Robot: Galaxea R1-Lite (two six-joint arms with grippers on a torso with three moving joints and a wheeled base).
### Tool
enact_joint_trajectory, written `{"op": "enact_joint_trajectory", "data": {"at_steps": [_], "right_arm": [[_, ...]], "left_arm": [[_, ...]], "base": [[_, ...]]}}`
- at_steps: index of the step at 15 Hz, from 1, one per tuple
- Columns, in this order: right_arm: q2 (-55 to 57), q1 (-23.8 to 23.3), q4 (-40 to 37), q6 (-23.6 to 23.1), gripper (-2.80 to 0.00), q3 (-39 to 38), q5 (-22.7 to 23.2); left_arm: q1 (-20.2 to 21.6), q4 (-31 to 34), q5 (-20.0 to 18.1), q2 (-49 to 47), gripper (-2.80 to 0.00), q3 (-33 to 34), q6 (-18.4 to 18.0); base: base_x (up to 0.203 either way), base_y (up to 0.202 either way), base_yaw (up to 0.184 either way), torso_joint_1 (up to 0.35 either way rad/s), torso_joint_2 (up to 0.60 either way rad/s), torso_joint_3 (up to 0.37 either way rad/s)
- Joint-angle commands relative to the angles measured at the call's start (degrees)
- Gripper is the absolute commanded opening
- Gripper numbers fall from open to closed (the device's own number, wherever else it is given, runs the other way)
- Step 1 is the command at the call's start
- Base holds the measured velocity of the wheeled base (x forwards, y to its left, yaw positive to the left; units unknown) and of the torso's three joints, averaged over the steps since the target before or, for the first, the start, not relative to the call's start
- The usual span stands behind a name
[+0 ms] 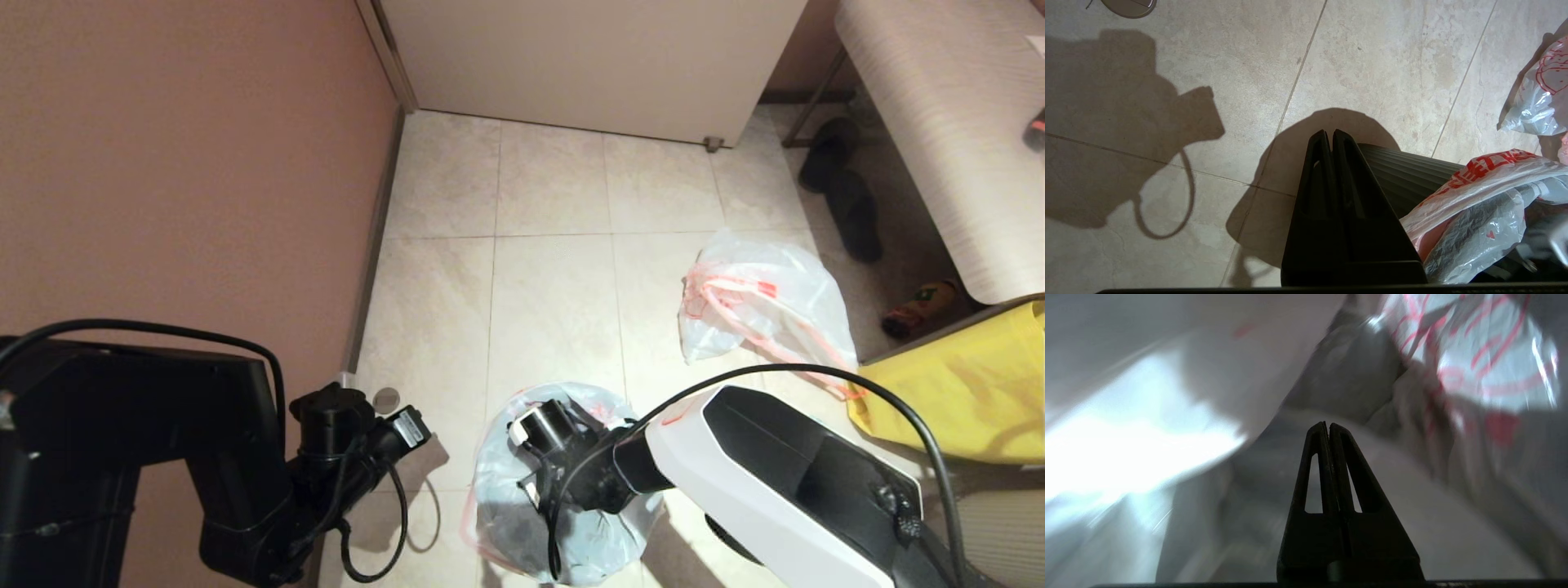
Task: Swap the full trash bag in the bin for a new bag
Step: Put the new garbage bag on the trash can
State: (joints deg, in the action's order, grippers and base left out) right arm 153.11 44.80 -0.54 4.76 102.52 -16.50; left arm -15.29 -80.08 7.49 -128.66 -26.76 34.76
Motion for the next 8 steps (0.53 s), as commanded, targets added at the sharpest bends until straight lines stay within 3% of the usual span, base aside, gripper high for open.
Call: {"op": "enact_joint_trajectory", "data": {"at_steps": [1, 3, 6, 8], "right_arm": [[5.8, -1.1, -0.3, -0.9, -2.80, 4.6, -0.7], [7.5, -3.2, -1.7, -2.1, -2.80, 6.8, -1.1], [9.2, -5.8, -8.8, -3.7, -2.80, 10.8, 3.7], [11.8, -6.9, -9.3, -7.4, -2.80, 10.9, 4.7]], "left_arm": [[0.0, -0.4, 0.1, -0.2, -2.80, 0.0, 0.2], [-0.4, -0.5, 0.1, 0.1, -2.80, 0.3, 0.1], [-0.4, -0.7, 0.1, 0.2, -2.80, 0.5, 0.2], [-0.4, -0.7, 0.1, 0.0, -2.80, 0.4, 0.2]], "base": [[0.000, 0.000, 0.000, 0.000, 0.00, 0.000], [0.000, 0.000, 0.000, 0.000, 0.00, 0.000], [0.000, 0.000, 0.000, 0.000, 0.00, 0.000], [0.000, 0.000, 0.000, 0.000, 0.00, 0.000]]}}
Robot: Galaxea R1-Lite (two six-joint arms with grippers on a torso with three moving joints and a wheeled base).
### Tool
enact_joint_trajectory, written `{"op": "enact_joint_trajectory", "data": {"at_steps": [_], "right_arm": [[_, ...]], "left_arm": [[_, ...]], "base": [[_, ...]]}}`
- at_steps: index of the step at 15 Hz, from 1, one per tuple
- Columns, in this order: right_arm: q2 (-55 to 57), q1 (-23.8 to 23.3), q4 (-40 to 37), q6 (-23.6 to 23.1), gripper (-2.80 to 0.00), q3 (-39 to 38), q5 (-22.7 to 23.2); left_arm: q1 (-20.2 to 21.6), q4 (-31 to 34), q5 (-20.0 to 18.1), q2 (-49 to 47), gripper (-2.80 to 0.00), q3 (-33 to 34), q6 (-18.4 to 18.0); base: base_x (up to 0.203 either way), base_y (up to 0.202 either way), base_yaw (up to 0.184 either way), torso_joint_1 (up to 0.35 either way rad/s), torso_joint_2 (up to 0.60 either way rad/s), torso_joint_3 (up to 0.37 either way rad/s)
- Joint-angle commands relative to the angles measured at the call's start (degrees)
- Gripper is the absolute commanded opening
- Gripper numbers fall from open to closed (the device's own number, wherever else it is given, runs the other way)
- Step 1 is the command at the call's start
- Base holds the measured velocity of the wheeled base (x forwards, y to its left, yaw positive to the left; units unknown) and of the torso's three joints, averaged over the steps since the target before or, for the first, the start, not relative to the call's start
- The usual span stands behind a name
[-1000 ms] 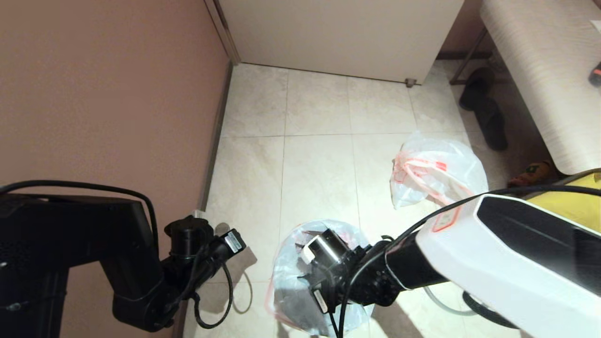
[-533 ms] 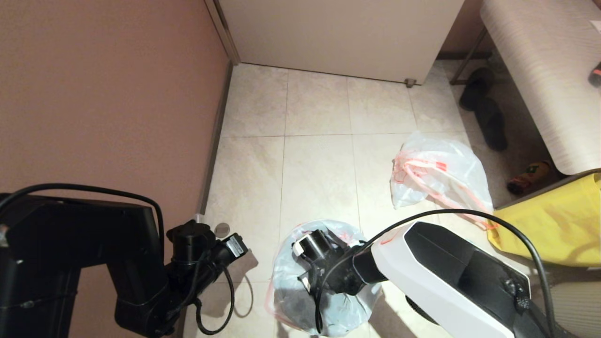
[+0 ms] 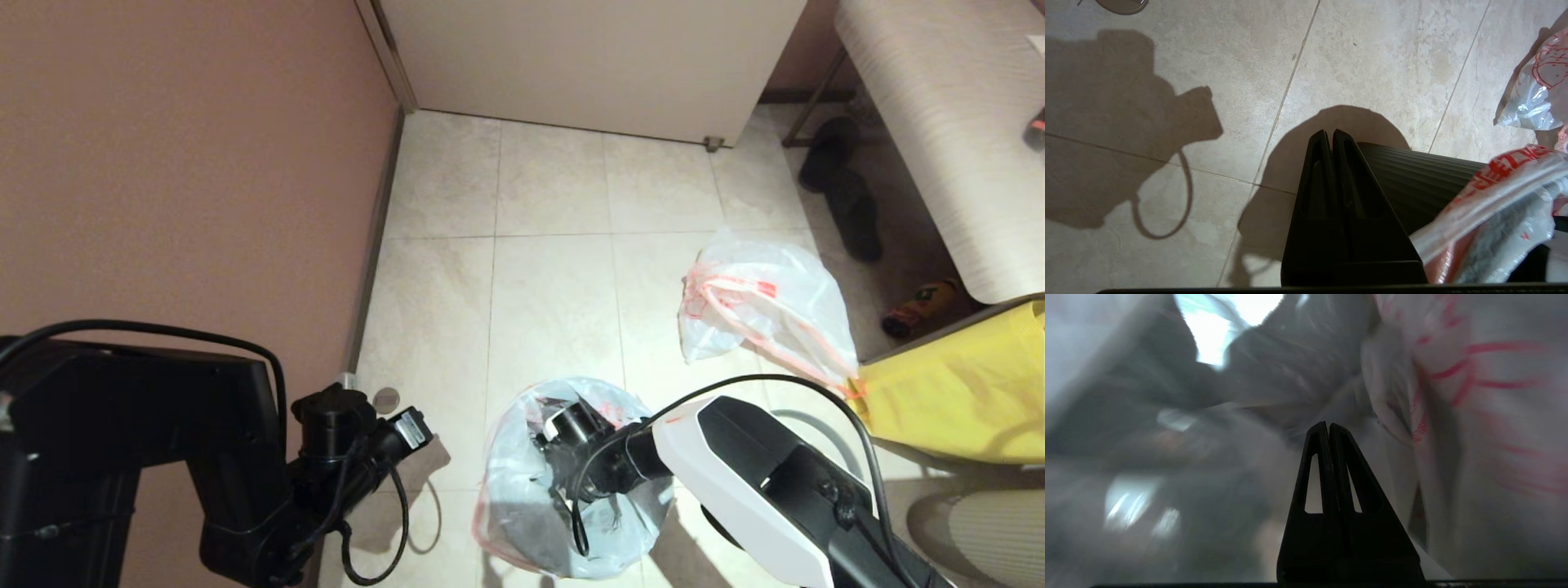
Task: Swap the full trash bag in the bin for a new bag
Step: Put the new garbage bag on the trash can, then place the trash can ring on the trash can
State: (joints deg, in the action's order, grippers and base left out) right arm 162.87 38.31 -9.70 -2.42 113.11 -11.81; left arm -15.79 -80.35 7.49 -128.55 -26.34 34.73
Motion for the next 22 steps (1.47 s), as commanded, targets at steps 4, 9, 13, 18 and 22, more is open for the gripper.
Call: {"op": "enact_joint_trajectory", "data": {"at_steps": [4, 9, 13, 18, 22], "right_arm": [[3.5, -0.1, 0.7, -0.6, -2.80, 0.4, 0.0], [-7.2, 3.7, -1.5, 5.4, -2.80, -2.5, 0.1], [-23.0, 6.1, -4.6, 16.9, -2.80, -13.8, 3.3], [-49.4, 4.8, -5.3, 23.3, -2.80, -34.8, 6.7], [-61.2, -12.6, -5.3, 22.6, -2.80, -46.3, 7.2]], "left_arm": [[-0.3, -0.4, 0.1, -0.1, -2.80, 0.1, 0.3], [-0.6, -1.5, 0.2, -0.2, -2.80, 0.8, 0.0], [-1.8, -6.3, -0.7, -0.8, -2.80, 3.8, 0.1], [-2.3, -6.5, -0.7, -1.8, -2.80, 3.9, -0.5], [-2.2, -6.5, -0.6, -2.1, -2.80, 4.2, -0.7]], "base": [[0.000, 0.000, 0.000, 0.000, 0.00, 0.000], [0.000, 0.000, 0.000, 0.000, 0.00, 0.000], [0.000, 0.000, 0.000, 0.000, 0.00, 0.000], [0.000, 0.000, 0.000, 0.000, 0.00, 0.000], [0.000, 0.000, 0.000, 0.000, 0.00, 0.000]]}}
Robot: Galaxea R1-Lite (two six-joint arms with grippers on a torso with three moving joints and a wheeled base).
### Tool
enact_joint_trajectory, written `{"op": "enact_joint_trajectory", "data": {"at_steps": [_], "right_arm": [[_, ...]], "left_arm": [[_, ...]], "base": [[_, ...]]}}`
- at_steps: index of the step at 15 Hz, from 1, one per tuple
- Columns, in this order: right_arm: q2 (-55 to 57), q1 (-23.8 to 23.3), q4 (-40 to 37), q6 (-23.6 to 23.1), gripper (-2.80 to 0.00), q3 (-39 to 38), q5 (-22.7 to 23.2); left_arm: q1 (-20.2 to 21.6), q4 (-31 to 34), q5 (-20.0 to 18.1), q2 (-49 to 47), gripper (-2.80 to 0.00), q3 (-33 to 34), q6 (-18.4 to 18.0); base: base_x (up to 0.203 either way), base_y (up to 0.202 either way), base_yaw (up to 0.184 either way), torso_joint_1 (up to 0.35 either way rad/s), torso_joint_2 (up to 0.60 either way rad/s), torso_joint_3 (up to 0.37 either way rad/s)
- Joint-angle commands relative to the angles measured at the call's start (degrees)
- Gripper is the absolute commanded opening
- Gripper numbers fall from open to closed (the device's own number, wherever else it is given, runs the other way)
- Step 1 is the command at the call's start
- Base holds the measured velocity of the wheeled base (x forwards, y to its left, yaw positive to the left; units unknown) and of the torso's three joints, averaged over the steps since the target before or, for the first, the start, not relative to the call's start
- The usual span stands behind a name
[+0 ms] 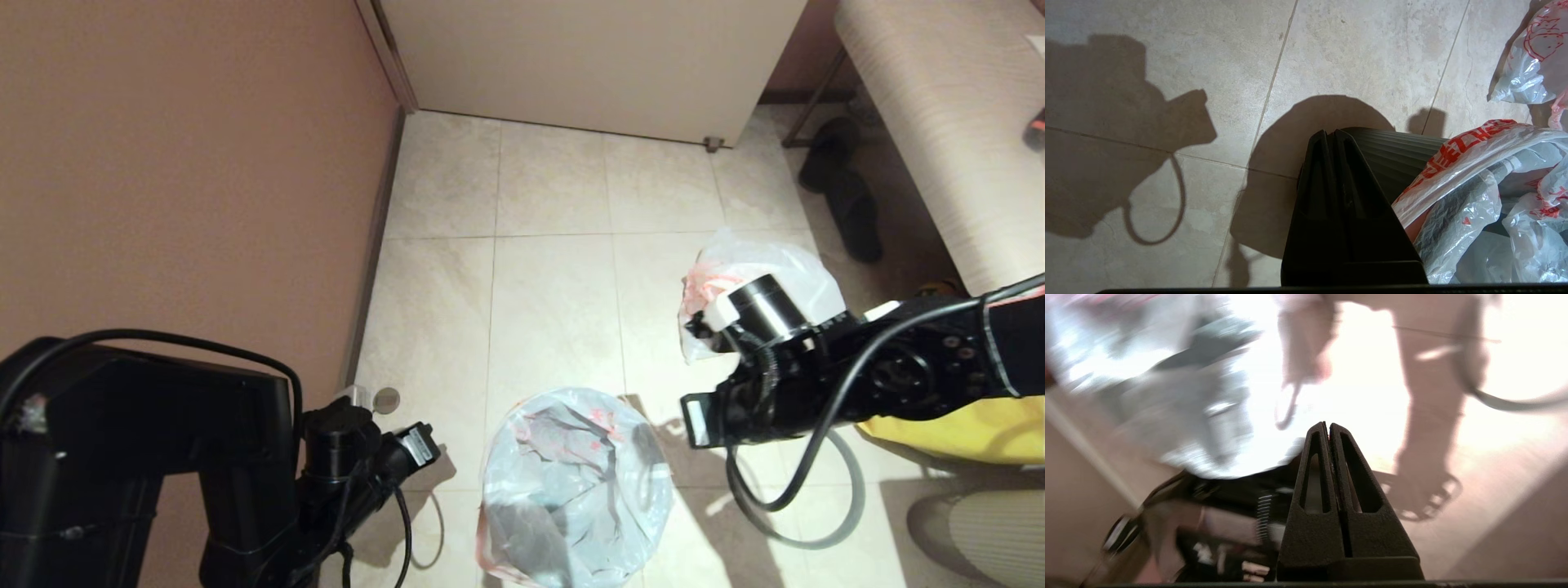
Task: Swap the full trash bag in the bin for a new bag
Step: Place the trash can ring on the trash can
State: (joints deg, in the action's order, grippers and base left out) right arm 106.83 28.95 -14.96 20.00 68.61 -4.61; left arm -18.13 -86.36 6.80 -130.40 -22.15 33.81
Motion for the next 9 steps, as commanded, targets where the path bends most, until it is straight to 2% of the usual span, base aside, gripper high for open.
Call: {"op": "enact_joint_trajectory", "data": {"at_steps": [1, 3, 5, 9], "right_arm": [[-5.2, -8.6, 0.1, -1.0, -2.80, -3.4, 0.2], [-2.3, -19.0, 1.0, -4.4, -2.80, -5.2, 1.4], [4.6, -26.9, 4.1, -7.4, -2.80, -5.8, 2.0], [17.7, -37.7, 12.9, -14.3, -2.80, -5.2, 2.2]], "left_arm": [[0.1, -0.5, 0.1, -0.4, -2.80, 0.0, 0.2], [-0.1, -0.5, 0.1, -0.6, -2.80, 0.0, 0.1], [-0.2, -0.5, 0.2, -0.6, -2.80, 0.0, 0.1], [-0.2, -0.5, 0.0, -0.5, -2.80, 0.3, 0.0]], "base": [[0.000, 0.000, 0.000, 0.000, 0.00, 0.000], [0.000, 0.000, 0.000, 0.000, 0.00, 0.000], [0.000, 0.000, 0.000, 0.000, 0.00, 0.000], [0.000, 0.000, 0.000, 0.000, 0.00, 0.000]]}}
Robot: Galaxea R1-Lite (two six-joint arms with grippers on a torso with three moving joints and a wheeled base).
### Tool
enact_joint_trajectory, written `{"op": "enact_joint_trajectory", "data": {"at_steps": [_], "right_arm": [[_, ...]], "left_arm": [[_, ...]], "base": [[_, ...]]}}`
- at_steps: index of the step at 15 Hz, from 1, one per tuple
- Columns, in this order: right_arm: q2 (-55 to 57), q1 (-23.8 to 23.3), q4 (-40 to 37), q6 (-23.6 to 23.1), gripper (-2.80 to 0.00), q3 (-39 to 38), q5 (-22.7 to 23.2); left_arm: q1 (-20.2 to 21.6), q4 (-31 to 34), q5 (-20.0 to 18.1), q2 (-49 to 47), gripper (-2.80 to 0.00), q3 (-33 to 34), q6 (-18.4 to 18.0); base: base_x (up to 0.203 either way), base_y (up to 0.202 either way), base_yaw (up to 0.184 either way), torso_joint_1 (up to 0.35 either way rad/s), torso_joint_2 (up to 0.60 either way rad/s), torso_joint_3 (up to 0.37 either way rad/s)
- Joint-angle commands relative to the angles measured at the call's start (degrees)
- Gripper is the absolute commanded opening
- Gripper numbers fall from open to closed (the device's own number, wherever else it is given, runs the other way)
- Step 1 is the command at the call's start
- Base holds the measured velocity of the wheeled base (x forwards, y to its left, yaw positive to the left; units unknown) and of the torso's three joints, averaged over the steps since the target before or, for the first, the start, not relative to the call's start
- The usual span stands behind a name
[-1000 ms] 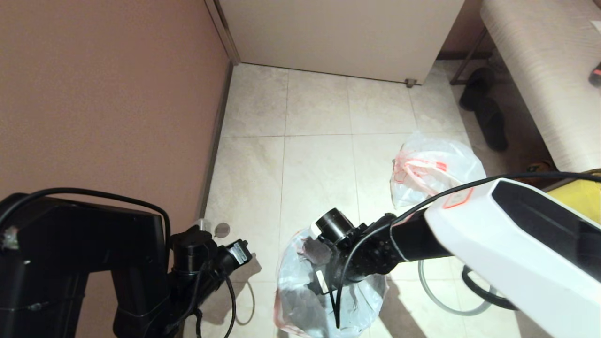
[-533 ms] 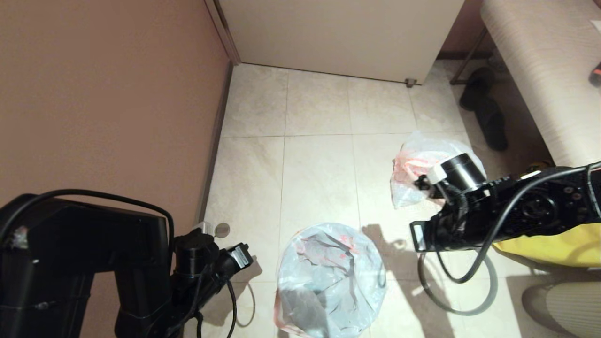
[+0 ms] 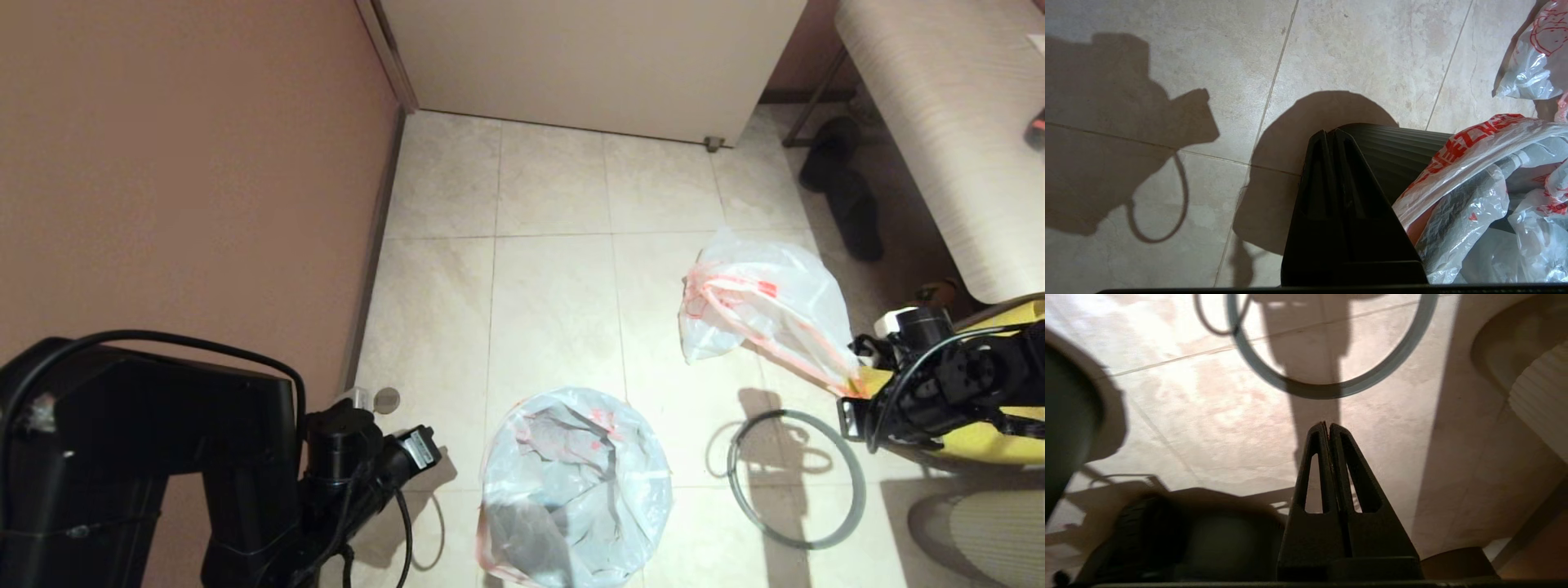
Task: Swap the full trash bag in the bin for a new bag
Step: Place the trash can ring on the trash can
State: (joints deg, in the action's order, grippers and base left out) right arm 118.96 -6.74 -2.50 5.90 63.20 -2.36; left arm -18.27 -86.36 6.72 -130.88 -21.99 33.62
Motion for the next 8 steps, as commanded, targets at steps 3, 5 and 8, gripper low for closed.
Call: {"op": "enact_joint_trajectory", "data": {"at_steps": [3, 5, 8], "right_arm": [[13.3, -9.1, 4.2, -7.1, -2.80, 3.3, -1.0], [17.1, -13.4, 6.7, -12.1, -2.80, 4.5, -1.3], [20.8, -15.6, 8.6, -14.5, -2.80, 5.2, -0.9]], "left_arm": [[0.0, -0.5, 0.1, 0.0, -2.80, 0.3, 0.2], [0.0, -0.5, 0.0, 0.0, -2.80, 0.3, 0.2], [-0.1, -0.5, -0.1, 0.2, -2.80, 0.5, 0.3]], "base": [[0.000, 0.000, 0.000, 0.000, 0.00, 0.000], [0.000, 0.000, 0.000, 0.000, 0.00, 0.000], [0.000, 0.000, 0.000, 0.000, 0.00, 0.000]]}}
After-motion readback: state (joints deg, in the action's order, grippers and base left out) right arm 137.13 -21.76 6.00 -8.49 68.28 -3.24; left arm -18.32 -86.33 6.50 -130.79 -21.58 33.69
